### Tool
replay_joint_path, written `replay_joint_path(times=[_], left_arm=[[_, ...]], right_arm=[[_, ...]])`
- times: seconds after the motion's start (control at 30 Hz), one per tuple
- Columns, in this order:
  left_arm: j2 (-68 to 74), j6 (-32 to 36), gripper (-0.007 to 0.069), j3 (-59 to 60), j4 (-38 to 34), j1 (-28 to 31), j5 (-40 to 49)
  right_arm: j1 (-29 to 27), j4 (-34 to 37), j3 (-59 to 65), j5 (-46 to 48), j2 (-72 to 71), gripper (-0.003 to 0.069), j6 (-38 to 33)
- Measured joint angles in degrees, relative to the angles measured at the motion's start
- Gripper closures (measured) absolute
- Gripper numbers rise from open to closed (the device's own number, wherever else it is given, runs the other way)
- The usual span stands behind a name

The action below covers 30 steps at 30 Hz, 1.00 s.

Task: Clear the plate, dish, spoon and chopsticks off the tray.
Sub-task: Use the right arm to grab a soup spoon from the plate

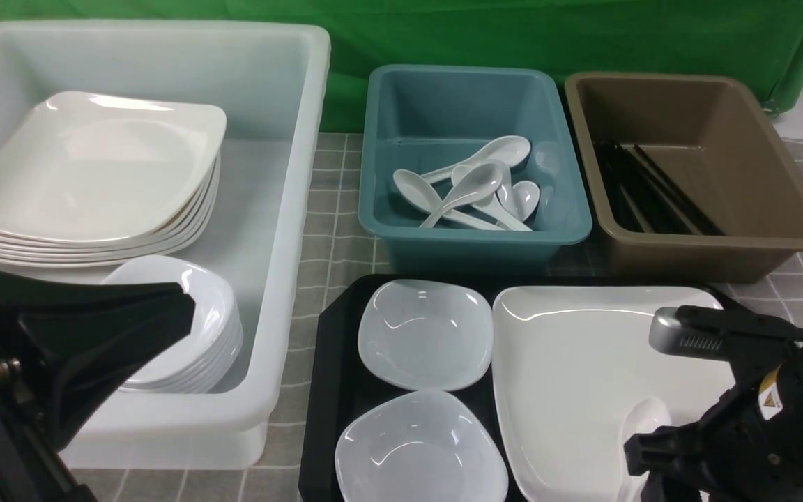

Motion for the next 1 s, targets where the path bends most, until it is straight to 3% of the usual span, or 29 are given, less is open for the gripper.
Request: replay_joint_path(times=[0.27, 0.43, 0.6, 0.83, 1.0], left_arm=[[0.0, -0.1, 0.0619, 0.0, 0.0, 0.0, 0.2], [0.0, -0.1, 0.0619, 0.0, 0.0, 0.0, 0.4], [0.0, 0.1, 0.0619, 0.0, 0.0, 0.0, 0.4], [0.0, 0.1, 0.0619, 0.0, 0.1, 0.0, 0.5], [0.0, 0.1, 0.0619, 0.0, 0.7, 0.0, 0.5]], right_arm=[[0.0, 0.0, -0.1, -11.5, 8.1, 0.0176, 0.1], [0.1, -0.2, -1.9, -12.7, 12.2, 0.0201, -3.0], [0.1, -0.6, -4.4, -11.6, 14.5, 0.0288, -7.2], [0.1, -0.9, -6.8, -9.8, 15.4, 0.0543, -15.8], [0.1, -0.5, -11.5, -2.1, 16.4, 0.0584, -20.5]])
